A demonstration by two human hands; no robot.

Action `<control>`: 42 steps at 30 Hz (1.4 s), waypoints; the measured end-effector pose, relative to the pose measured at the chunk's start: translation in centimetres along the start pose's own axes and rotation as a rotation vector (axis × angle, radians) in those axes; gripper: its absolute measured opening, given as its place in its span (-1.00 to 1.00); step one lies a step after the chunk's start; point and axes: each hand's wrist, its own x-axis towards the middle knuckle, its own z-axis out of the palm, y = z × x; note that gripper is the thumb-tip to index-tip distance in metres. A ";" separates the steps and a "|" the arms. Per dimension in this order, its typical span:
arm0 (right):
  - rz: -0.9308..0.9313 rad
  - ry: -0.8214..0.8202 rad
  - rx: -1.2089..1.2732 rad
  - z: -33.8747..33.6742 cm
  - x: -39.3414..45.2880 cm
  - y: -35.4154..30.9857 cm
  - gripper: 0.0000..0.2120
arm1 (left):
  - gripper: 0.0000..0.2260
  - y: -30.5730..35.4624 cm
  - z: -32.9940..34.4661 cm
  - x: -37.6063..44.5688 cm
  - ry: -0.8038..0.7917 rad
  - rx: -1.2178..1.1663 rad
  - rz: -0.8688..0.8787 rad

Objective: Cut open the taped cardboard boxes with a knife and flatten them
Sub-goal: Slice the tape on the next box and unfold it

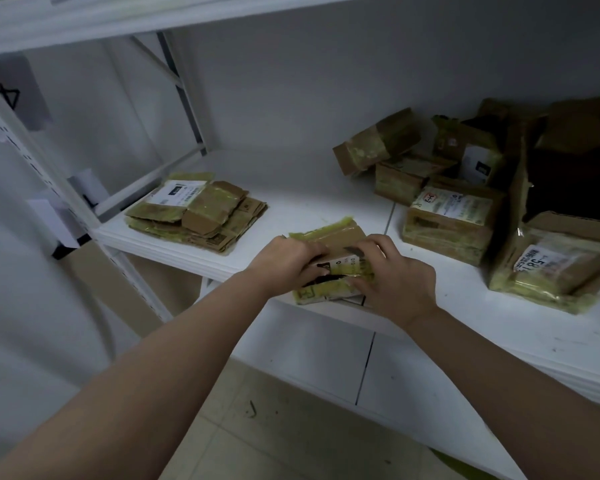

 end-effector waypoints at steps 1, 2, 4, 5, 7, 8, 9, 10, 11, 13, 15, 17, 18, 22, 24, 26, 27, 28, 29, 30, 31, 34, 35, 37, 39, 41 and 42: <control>0.002 -0.003 -0.006 0.1 0.1 0.1 -0.52 | -0.65 -0.1 -0.2 0.2 0.005 -0.027 0.004; 0.013 -0.013 0.001 0.1 0.4 0.2 -0.53 | -0.66 -0.3 -0.3 0.4 0.012 -0.050 0.007; 0.058 -0.051 0.023 -0.1 1.0 0.2 -0.57 | -0.69 -0.6 -0.7 0.9 0.017 -0.089 0.009; 0.078 -0.076 0.043 -0.3 1.3 0.2 -0.58 | -0.71 -0.7 -0.9 1.1 0.011 -0.102 0.008; 0.094 -0.087 0.047 -0.5 1.8 0.1 -0.57 | -0.71 -1.0 -1.0 1.4 0.004 -0.113 -0.001; 0.099 -0.100 0.026 -0.6 2.0 0.0 -0.57 | -0.71 -1.1 -0.9 1.5 0.006 -0.113 -0.004; 0.100 -0.116 -0.004 -0.7 2.2 -0.1 -0.56 | -0.70 -1.2 -0.8 1.6 0.006 -0.116 -0.010; 0.093 -0.126 -0.035 -0.7 2.4 -0.2 -0.55 | -0.70 -1.2 -0.7 1.7 0.006 -0.122 -0.019; 0.071 -0.123 -0.061 -0.7 2.7 -0.2 -0.55 | -0.70 -1.3 -0.7 1.9 0.000 -0.128 -0.032; -0.006 -0.096 -0.097 -0.6 3.2 -0.2 -0.57 | -0.70 -1.4 -0.8 2.3 -0.014 -0.145 -0.051; -0.077 -0.091 -0.139 -0.7 3.9 0.0 -0.56 | -0.70 -1.6 -1.1 2.7 -0.031 -0.176 -0.073; -0.128 -0.089 -0.191 -0.9 4.3 0.3 -0.55 | -0.70 -1.7 -1.3 3.1 -0.060 -0.211 -0.094; -0.150 -0.088 -0.218 -0.9 4.5 0.3 -0.55 | -0.70 -1.8 -1.5 3.2 -0.079 -0.228 -0.103; -0.218 -0.018 -0.339 -0.2 5.3 0.4 -0.56 | -0.71 -2.0 -2.2 3.8 -0.146 -0.327 -0.154; -0.263 0.072 -0.418 0.2 5.7 0.6 -0.55 | -0.72 -2.2 -2.2 3.9 -0.165 -0.394 -0.176; -0.320 0.157 -0.433 0.5 6.0 0.9 -0.58 | -0.74 -2.5 -2.0 3.8 -0.189 -0.489 -0.186; -0.353 0.194 -0.423 0.6 6.1 1.0 -0.60 | -0.72 -2.6 -1.9 3.6 -0.202 -0.518 -0.182; -0.379 0.230 -0.408 0.7 6.1 1.2 -0.63 | -0.68 -2.7 -1.8 3.4 -0.210 -0.520 -0.171; -0.401 0.260 -0.385 0.9 6.0 1.3 -0.65 | -0.62 -2.7 -1.7 3.3 -0.207 -0.503 -0.154; -0.422 0.288 -0.356 1.0 5.9 1.3 -0.68 | -0.57 -2.6 -1.6 3.1 -0.190 -0.478 -0.135; -0.442 0.320 -0.327 1.1 5.8 1.4 -0.70 | -0.53 -2.5 -1.3 3.0 -0.160 -0.455 -0.118; -0.486 0.413 -0.257 0.6 5.5 1.2 -0.76 | -0.53 -2.3 -0.6 2.6 -0.055 -0.393 -0.074; -0.495 0.438 -0.243 0.4 5.4 1.1 -0.77 | -0.54 -2.4 -0.5 2.4 -0.029 -0.363 -0.057; -0.494 0.457 -0.228 -0.3 5.1 1.0 -0.75 | -0.56 -2.5 -0.1 1.9 0.017 -0.326 -0.037; -0.449 0.396 -0.214 -0.4 4.6 1.4 -0.65 | -0.57 -2.6 0.2 1.6 0.051 -0.309 -0.024; -0.385 0.290 -0.188 -0.4 4.1 2.0 -0.46 | -0.56 -2.3 0.6 1.3 0.077 -0.288 0.002; -0.369 0.263 -0.184 -0.3 3.9 2.2 -0.45 | -0.55 -2.1 0.7 1.0 0.092 -0.284 0.015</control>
